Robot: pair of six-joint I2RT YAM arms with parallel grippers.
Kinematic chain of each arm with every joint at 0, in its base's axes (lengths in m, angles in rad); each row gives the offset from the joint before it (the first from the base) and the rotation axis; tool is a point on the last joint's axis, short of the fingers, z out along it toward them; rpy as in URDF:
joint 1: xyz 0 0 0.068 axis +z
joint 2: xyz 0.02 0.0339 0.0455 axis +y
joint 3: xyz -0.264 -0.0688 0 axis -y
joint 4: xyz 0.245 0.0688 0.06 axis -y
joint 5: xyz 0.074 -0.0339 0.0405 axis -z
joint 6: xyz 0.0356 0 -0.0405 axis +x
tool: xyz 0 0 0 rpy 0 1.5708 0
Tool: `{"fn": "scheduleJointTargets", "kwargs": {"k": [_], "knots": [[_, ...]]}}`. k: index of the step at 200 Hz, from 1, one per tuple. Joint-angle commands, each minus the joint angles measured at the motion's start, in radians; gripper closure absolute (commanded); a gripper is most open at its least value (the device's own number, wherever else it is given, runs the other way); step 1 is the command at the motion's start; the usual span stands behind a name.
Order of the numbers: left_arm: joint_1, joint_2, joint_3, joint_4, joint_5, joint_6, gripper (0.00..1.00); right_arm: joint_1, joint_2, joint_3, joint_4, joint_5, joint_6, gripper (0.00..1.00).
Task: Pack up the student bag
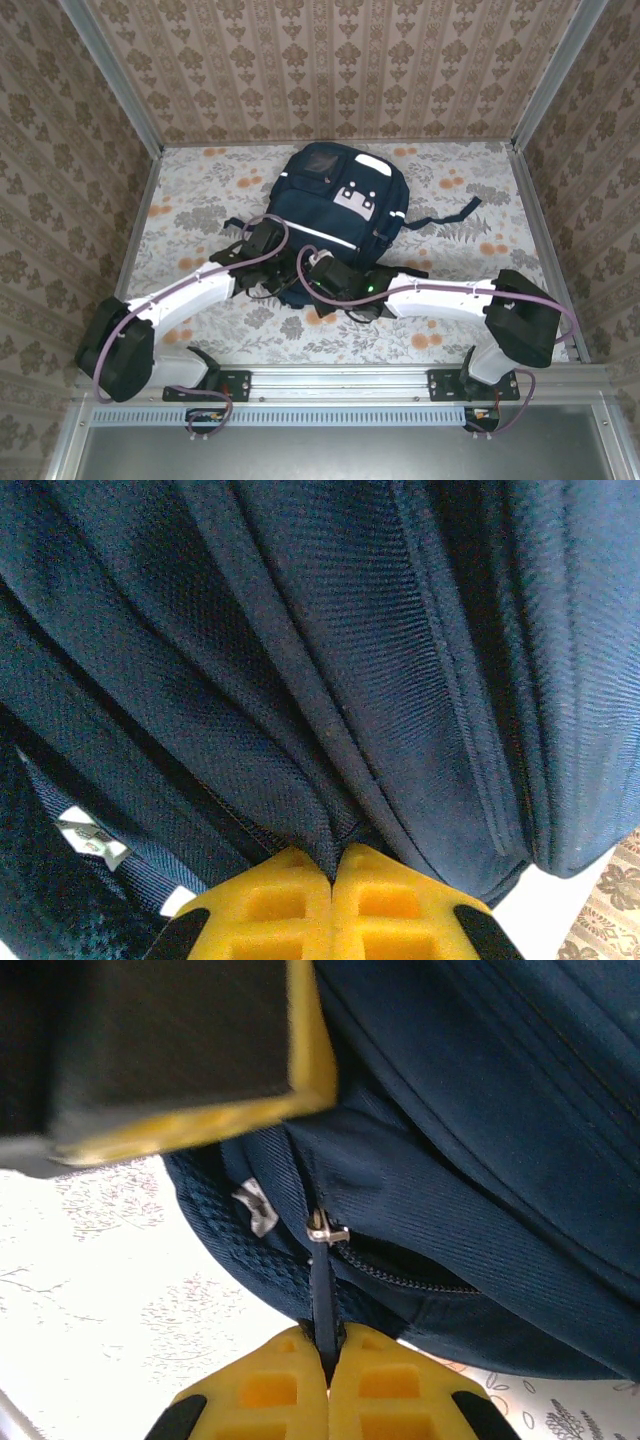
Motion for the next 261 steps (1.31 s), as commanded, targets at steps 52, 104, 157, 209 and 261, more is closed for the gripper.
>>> {"fn": "scheduleJointTargets", "kwargs": {"k": [52, 104, 157, 209, 261], "knots": [[0.077, -0.08, 0.065, -0.107, -0.106, 0.085, 1.0, 0.014, -0.032, -0.124, -0.045, 0.265, 0.106, 1.0], [0.084, -0.094, 0.057, -0.139, -0.115, 0.127, 1.0, 0.007, -0.148, -0.2, 0.016, 0.265, 0.094, 1.0], [0.078, -0.089, 0.057, -0.161, -0.118, 0.166, 1.0, -0.025, -0.228, -0.213, -0.012, 0.159, 0.02, 1.0], [0.085, -0.098, 0.071, -0.172, -0.112, 0.186, 1.0, -0.052, -0.241, -0.244, 0.002, 0.058, 0.01, 1.0], [0.057, -0.06, 0.08, -0.094, 0.031, 0.123, 1.0, -0.049, -0.217, -0.353, 0.401, -0.097, 0.029, 0.56]]}}
